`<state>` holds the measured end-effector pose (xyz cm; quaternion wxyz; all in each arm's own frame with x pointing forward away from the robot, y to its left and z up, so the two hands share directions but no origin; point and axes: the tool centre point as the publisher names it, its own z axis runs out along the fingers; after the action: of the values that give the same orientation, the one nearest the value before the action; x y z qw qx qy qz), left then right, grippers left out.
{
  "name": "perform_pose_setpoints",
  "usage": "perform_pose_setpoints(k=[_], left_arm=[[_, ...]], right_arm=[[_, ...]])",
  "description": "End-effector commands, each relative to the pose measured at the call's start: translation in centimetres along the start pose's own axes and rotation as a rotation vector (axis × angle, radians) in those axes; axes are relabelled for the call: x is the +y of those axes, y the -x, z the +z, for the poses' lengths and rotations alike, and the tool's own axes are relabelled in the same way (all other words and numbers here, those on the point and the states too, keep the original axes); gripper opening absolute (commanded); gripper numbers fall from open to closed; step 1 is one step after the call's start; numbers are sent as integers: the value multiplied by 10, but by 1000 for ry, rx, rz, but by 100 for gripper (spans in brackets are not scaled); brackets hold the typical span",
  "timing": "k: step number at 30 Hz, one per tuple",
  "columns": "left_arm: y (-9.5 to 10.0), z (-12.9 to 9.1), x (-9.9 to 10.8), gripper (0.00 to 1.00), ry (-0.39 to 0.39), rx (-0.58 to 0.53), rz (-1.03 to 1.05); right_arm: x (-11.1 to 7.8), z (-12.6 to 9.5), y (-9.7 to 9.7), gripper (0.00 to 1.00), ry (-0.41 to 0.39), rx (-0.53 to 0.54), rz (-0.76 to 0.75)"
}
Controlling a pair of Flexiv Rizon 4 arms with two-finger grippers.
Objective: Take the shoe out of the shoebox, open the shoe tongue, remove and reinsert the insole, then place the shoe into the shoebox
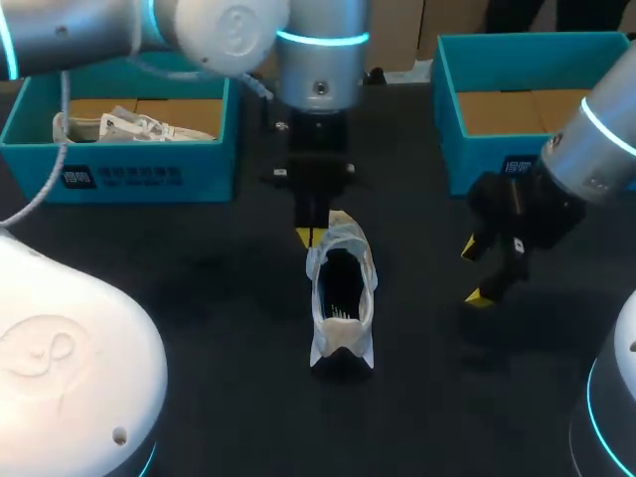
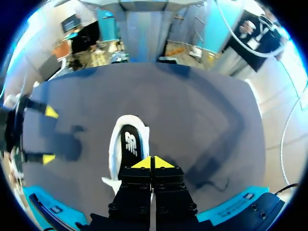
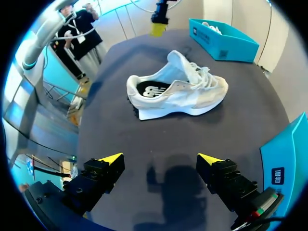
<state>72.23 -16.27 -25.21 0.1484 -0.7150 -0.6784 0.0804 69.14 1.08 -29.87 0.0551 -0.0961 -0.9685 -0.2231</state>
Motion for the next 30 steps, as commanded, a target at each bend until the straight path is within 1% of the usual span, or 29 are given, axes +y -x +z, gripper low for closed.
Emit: perform_pose_setpoints(k=[1,2,3,4,5,6,7,8,9,19,21,23,27,30], left_arm=[[9,18,-5,0,8,131,43],[10,24,-6,0,5,127,55],[11,30,-6,0,-1,135,69],[13,36,-7,0,6,135,70],[14,42,-6,0,3,130,69],[15,46,-6,0,-15,117,74],[15,53,-4,0,-30,94,74],[15,57,-1,0,-48,90,67],[14,58,3,0,-76,94,57],[14,58,3,0,-76,94,57],[25,71,3,0,-77,104,94],[32,85,3,0,-57,122,109],[38,105,4,0,-47,130,132],[39,117,6,0,-45,129,152]], right_arm=[[-16,-20,-6,100,2,-36,53],[-20,-25,-6,100,-14,-39,71],[-26,-31,-7,100,-9,-42,66],[-31,-36,-7,100,-19,-47,92],[-36,-41,-8,100,-42,-42,110],[-39,-44,-8,100,-42,-42,106],[-46,-49,-8,100,-16,-33,85],[-53,-51,-9,100,-23,-21,132],[-53,-51,-9,100,-23,-21,132],[-53,-51,-9,100,-23,-21,132],[-53,-51,-9,100,-23,-21,132],[-53,-51,-9,100,-23,-21,132],[-53,-51,-9,100,-23,-21,132],[-53,-51,-9,100,-23,-21,132]])
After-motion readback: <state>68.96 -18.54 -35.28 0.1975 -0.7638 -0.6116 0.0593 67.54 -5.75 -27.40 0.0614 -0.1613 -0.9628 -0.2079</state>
